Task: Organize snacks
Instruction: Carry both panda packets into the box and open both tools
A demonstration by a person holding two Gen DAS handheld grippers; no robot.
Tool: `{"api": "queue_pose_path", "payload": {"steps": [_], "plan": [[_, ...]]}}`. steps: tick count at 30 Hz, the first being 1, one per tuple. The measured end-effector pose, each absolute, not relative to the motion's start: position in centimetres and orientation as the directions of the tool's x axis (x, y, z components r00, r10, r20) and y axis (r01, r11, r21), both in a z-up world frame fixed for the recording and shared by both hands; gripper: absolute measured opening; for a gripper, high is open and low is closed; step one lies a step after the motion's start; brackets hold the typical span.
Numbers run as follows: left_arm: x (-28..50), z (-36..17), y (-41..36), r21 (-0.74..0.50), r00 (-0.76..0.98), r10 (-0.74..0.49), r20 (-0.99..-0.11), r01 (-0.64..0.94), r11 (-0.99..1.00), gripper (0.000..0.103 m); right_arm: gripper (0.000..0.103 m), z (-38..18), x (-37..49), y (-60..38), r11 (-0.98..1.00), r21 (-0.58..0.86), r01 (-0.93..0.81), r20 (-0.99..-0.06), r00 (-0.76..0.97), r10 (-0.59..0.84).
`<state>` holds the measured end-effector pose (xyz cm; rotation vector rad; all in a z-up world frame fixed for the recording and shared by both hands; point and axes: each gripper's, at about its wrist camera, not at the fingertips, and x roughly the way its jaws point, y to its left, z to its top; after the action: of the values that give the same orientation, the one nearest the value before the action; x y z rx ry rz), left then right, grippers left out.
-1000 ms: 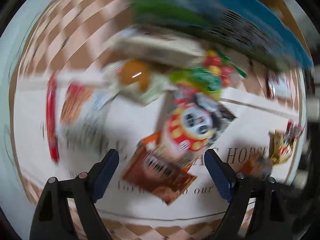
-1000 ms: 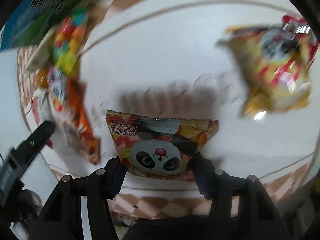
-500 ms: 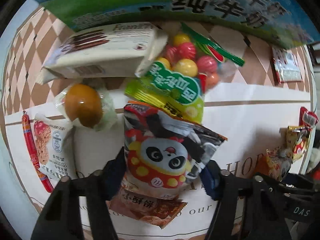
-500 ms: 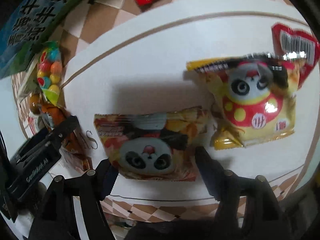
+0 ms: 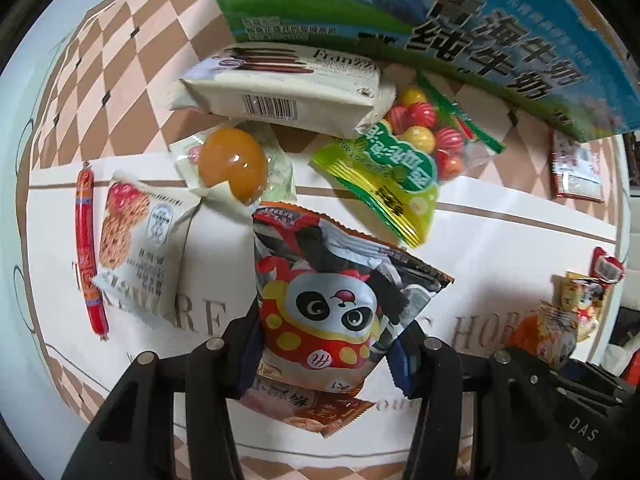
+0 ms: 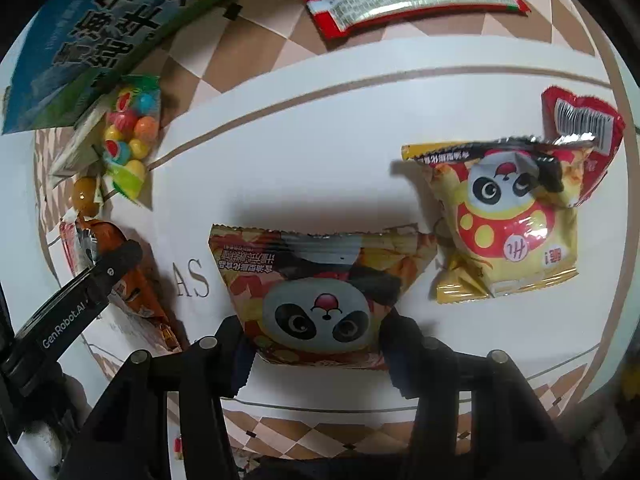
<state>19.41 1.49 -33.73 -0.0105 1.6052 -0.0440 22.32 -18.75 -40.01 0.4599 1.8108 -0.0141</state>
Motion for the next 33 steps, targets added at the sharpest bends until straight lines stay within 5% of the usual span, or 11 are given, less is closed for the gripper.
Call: {"api": "queue_pose_path", "payload": {"steps": [11,20,33], "plan": [[20.0,-23.3,3.3,-0.142,0.108,-0.141,-0.984,-0.002,0.990,0.049,0.056,-29.7,25.9,-21.6,0.913,0.354,0.202,-0.918,-0.113,0.381],[30.5,-15.2,-1.4,-0.214,0.180,-0.215,-0.960,0.030,0.976,0.050,0.056,-20.7,34.5,-23.7,0.905,0.412,0.102,-0.911,0.021,0.412],[42.9,-20.7,-1.4,-0.178,0.042,-0.177,-0.983,-0.014,0.984,0.050,0.056,-23.9,46.8,-19.2,0.942,0.331,0.055,-0.944,-0.002,0.331]]}}
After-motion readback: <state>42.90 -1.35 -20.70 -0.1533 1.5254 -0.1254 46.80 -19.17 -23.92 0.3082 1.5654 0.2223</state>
